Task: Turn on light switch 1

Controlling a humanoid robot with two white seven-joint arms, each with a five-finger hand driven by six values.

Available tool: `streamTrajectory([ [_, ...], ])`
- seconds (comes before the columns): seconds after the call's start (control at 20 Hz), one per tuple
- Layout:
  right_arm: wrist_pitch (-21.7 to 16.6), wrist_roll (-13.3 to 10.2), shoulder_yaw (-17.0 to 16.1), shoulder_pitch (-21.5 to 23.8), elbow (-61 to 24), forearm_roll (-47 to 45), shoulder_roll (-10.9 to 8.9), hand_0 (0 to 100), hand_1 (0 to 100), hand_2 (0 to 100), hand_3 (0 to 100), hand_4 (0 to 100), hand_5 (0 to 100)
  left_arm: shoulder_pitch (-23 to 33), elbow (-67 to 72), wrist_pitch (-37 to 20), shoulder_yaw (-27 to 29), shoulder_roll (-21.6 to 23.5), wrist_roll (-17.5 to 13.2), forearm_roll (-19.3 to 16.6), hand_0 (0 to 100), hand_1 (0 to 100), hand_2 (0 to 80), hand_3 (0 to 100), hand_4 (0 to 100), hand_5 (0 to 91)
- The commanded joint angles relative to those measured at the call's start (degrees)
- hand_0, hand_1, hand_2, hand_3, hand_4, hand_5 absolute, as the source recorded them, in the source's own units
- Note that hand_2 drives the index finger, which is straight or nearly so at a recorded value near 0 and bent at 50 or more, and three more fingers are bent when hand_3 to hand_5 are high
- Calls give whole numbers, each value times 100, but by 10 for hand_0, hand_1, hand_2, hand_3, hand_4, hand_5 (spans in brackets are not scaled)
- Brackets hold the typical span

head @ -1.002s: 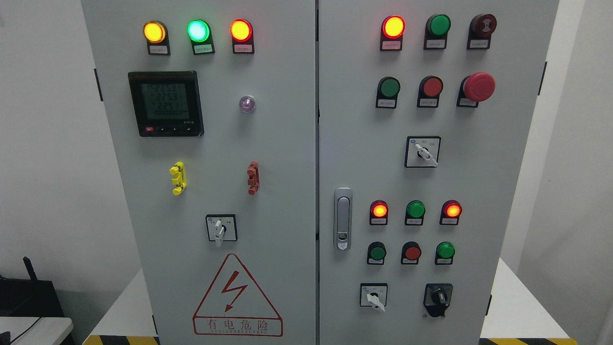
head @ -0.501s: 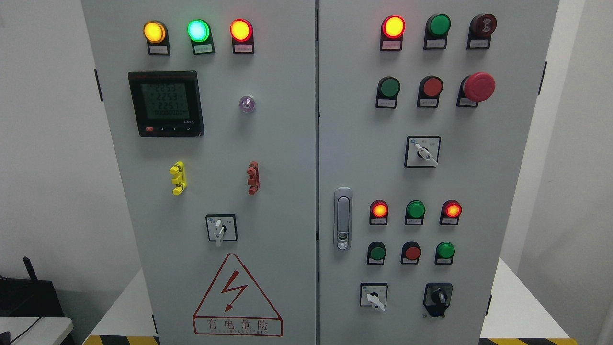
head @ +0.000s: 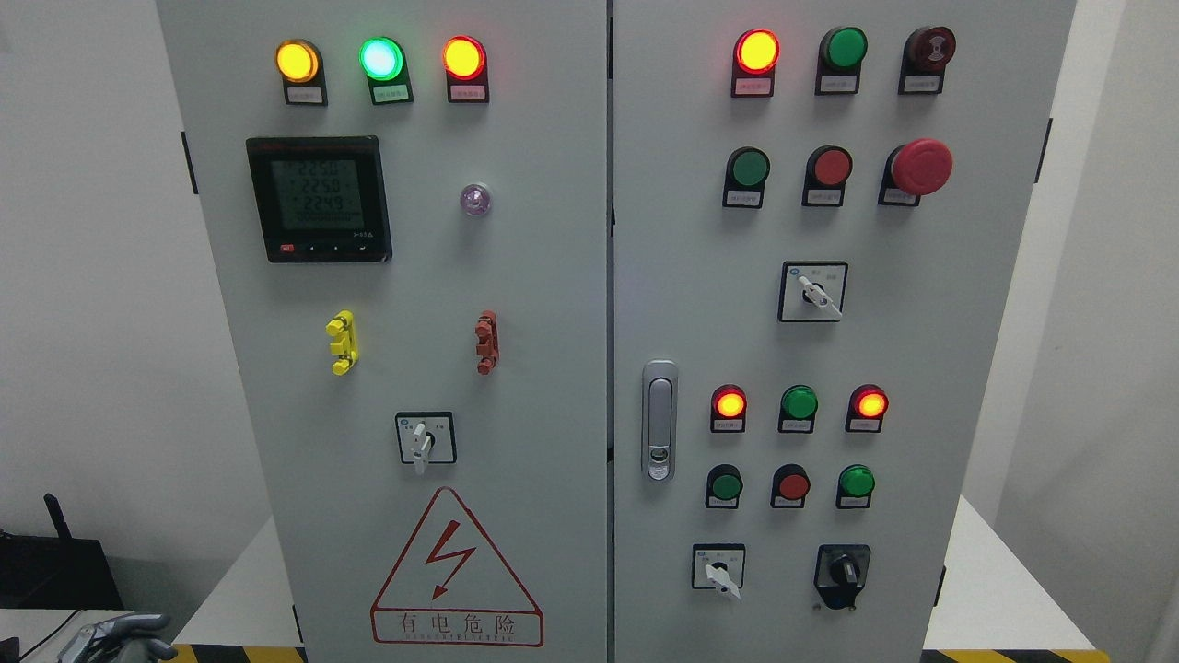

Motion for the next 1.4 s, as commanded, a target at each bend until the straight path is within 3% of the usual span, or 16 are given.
streamTrajectory([
  [0.0, 0, 2, 97, 0, 0, -141, -3, 120, 389, 0, 0, 0, 0, -415, -258, 373, -1073, 54, 213, -155, 184, 292, 461, 710, 766, 687],
  [0.25, 0, 2, 97, 0, 0, -141, 6, 120, 389, 0, 0, 0, 0, -723, -249, 699, -1337, 37, 336, -225, 186, 309, 474, 723, 776, 694],
  [0.5, 0, 2, 97, 0, 0, -141, 6, 120, 389, 0, 0, 0, 0, -916, -258, 831, -1671, -16, 767, -735, 187, 323, 488, 732, 783, 704],
  [0.7, 0, 2, 97, 0, 0, -141, -3, 120, 389, 0, 0, 0, 0, -1057, -258, 1252, -1891, -306, 907, -805, 188, 340, 512, 753, 799, 723],
  [0.9, 0, 2, 97, 0, 0, -141, 6, 120, 389, 0, 0, 0, 0, -1066, -258, 1323, -2137, -631, 986, -1174, 176, 355, 518, 763, 803, 727],
  [1.1, 0, 2, 97, 0, 0, -141, -3, 120, 389, 0, 0, 0, 0, -1338, -240, 1912, -2453, -921, 1690, -1324, 167, 389, 526, 765, 808, 730],
  [1.35, 0, 2, 97, 0, 0, -141, 6, 120, 389, 0, 0, 0, 0, -1400, -187, 2087, -2532, -1018, 1892, -1447, 158, 419, 541, 776, 810, 730],
])
